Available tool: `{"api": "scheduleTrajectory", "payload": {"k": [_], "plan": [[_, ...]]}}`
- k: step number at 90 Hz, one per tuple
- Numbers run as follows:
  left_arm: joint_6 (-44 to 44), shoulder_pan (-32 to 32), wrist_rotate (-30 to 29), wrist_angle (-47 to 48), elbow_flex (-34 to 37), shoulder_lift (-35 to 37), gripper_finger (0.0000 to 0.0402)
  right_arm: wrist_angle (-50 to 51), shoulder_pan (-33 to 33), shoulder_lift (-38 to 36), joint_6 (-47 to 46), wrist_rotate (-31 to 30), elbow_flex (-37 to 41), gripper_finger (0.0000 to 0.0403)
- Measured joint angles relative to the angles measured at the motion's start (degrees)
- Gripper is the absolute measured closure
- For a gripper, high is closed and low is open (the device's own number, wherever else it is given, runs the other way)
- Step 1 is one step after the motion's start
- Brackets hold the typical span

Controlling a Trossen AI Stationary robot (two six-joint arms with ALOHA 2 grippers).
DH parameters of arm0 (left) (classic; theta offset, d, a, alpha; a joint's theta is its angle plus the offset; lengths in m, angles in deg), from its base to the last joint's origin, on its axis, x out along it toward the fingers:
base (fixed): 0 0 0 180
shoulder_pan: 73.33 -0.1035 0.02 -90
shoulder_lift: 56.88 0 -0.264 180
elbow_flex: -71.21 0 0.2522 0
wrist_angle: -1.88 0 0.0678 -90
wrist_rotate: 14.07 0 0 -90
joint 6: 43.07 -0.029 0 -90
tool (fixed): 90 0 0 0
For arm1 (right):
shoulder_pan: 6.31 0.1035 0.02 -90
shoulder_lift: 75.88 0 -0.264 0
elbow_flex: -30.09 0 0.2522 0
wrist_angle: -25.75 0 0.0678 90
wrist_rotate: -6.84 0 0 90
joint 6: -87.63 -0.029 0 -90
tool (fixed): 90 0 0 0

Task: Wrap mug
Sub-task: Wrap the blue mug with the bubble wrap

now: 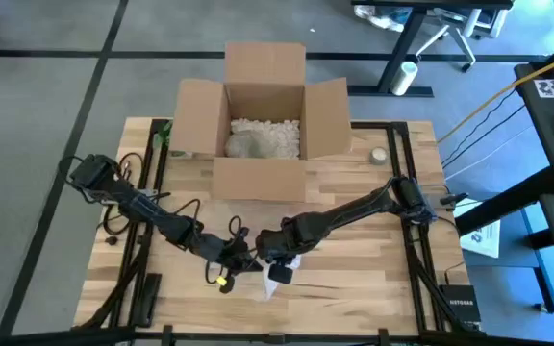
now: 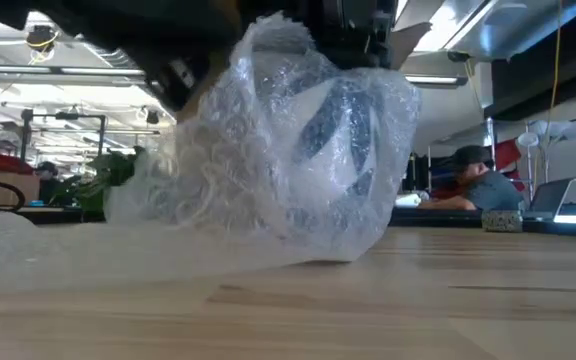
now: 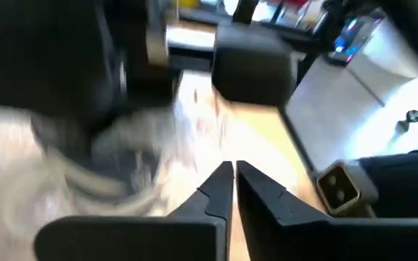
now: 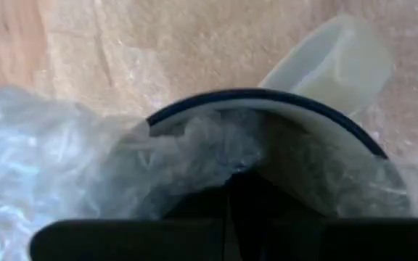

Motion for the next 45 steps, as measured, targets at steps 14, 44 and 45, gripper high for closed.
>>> {"api": "scheduleTrajectory", "payload": {"k": [14,44,45], "plan": [[-2.1,0.5,-4.0,-0.8,0.0,0.0,0.0402,-0.1,0.1,0.0,-0.1,-0.6,0.0,0.0403],[-3.7,-2.5,-3.3,-3.1,0.0,-0.2,0.0402,-3.6,0.3,0.2,-0.1,3.3,-2.1,0.0403],[-3.6,-2.5,-3.3,-3.0,0.0,-0.2,0.0402,-3.4,0.4,0.2,-0.1,3.3,-2.4,0.0403]]}}
